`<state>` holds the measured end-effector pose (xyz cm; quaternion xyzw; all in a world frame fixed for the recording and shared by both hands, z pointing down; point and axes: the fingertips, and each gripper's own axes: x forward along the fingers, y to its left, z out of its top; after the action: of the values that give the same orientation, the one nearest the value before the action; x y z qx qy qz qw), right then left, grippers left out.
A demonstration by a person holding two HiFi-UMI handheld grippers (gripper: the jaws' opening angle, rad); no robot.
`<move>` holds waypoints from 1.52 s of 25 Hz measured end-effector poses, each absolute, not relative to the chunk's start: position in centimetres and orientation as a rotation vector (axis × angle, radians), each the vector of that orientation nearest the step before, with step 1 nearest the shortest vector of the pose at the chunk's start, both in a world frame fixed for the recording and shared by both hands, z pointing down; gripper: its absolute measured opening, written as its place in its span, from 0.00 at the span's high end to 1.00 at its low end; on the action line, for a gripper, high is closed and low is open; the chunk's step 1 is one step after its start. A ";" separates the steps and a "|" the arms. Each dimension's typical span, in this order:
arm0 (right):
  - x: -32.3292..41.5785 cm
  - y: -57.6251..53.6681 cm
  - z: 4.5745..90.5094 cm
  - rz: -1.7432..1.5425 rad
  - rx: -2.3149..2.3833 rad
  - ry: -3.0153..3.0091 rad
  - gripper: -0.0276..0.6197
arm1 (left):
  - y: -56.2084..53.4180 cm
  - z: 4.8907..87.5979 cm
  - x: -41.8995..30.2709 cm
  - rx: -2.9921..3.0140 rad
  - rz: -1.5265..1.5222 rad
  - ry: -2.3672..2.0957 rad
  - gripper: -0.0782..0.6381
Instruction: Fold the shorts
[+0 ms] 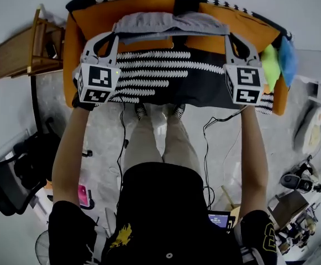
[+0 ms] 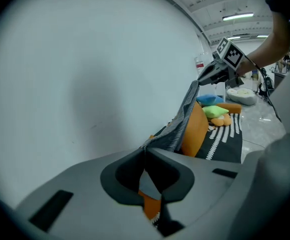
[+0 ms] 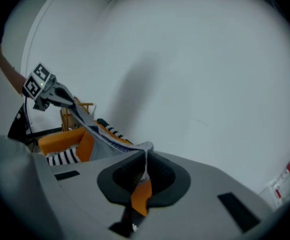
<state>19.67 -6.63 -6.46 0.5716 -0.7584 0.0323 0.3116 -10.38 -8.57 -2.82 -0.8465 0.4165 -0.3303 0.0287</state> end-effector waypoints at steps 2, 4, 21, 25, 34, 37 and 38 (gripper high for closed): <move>20.2 -4.2 -4.6 0.034 1.490 -1.974 0.91 | -7.1 -1.2 -9.7 -2.645 -0.987 1.270 0.86; 20.6 -2.0 -1.1 0.049 1.475 -1.955 0.91 | -5.4 1.7 -9.4 -2.665 -0.981 1.257 0.86; 22.5 17.3 42.8 0.566 1.234 -1.691 0.91 | 11.9 45.0 -7.0 -2.794 -1.553 1.041 0.86; 21.4 22.4 47.3 0.654 1.152 -1.648 0.91 | 17.6 49.2 -8.1 -2.794 -1.721 0.975 0.86; 20.3 30.6 49.8 0.818 1.022 -1.543 0.91 | 27.7 51.1 -9.2 -2.856 -1.941 0.820 0.86; 20.5 32.8 50.1 0.876 0.993 -1.517 0.91 | 29.4 51.2 -9.1 -2.892 -1.968 0.771 0.86; 20.4 33.4 50.0 0.897 0.984 -1.509 0.91 | 29.8 51.1 -9.2 -2.904 -1.977 0.756 0.86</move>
<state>20.38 33.45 50.00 0.4132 -0.6334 0.3766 0.5351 -9.17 29.81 51.08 -0.7876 0.2051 -0.5362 -0.2240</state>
